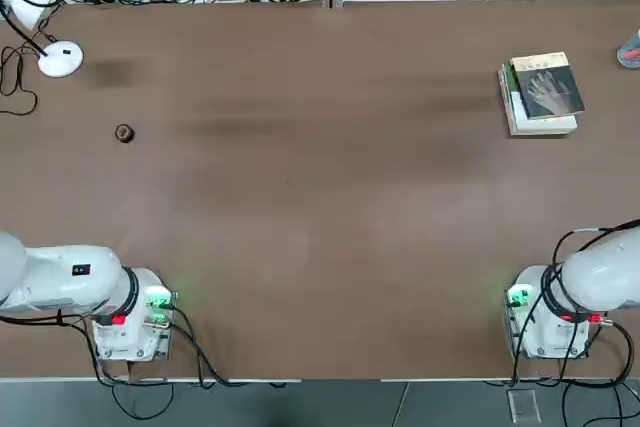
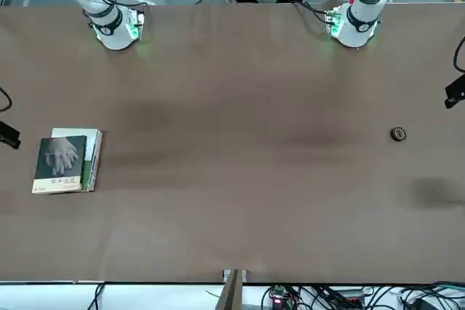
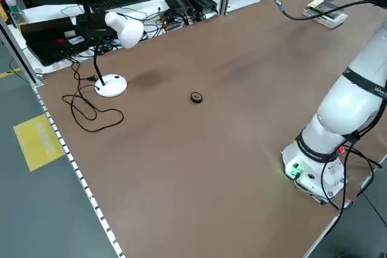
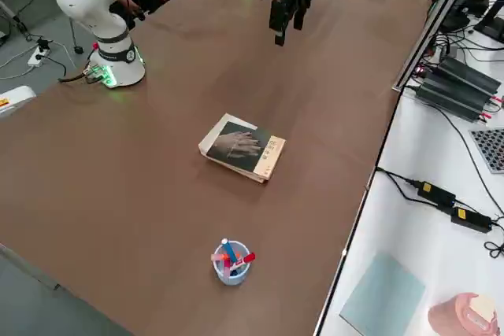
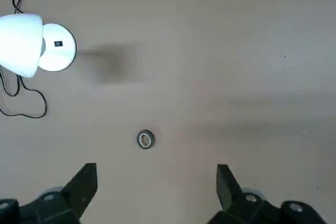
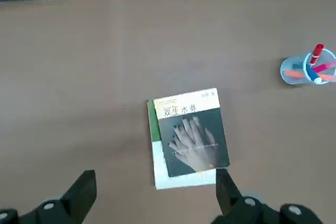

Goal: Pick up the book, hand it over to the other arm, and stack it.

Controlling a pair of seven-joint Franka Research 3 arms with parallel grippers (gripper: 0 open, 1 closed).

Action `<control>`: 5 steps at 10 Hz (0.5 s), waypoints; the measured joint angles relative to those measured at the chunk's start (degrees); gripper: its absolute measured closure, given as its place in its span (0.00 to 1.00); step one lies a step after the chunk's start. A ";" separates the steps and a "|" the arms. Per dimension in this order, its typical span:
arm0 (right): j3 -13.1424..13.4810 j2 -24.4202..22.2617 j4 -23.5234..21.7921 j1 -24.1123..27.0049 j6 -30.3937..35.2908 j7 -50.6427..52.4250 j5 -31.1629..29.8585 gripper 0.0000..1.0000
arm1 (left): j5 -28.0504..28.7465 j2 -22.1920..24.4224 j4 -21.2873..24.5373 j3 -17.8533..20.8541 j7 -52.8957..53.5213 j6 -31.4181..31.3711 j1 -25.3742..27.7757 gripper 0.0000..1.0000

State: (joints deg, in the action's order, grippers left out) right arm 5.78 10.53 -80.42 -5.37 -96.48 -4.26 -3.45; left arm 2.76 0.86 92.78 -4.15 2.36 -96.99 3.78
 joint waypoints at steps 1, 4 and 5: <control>-0.04 -1.17 0.11 -0.86 1.87 0.01 0.00 0.00 | 0.00 -0.01 0.00 -0.01 0.00 0.01 0.00 0.00; -0.11 -3.44 1.14 -3.48 7.40 -0.07 -0.04 0.00 | 0.00 -0.04 0.00 -0.01 0.00 0.03 0.00 0.00; -0.13 -3.74 1.34 -4.00 8.11 -0.17 -0.06 0.00 | 0.00 -0.04 0.00 -0.01 0.00 0.03 0.00 0.00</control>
State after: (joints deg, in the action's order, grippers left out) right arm 5.65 6.79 -79.08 -9.37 -88.38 -4.43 -3.51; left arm 2.76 0.82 92.78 -4.16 2.36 -96.95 3.78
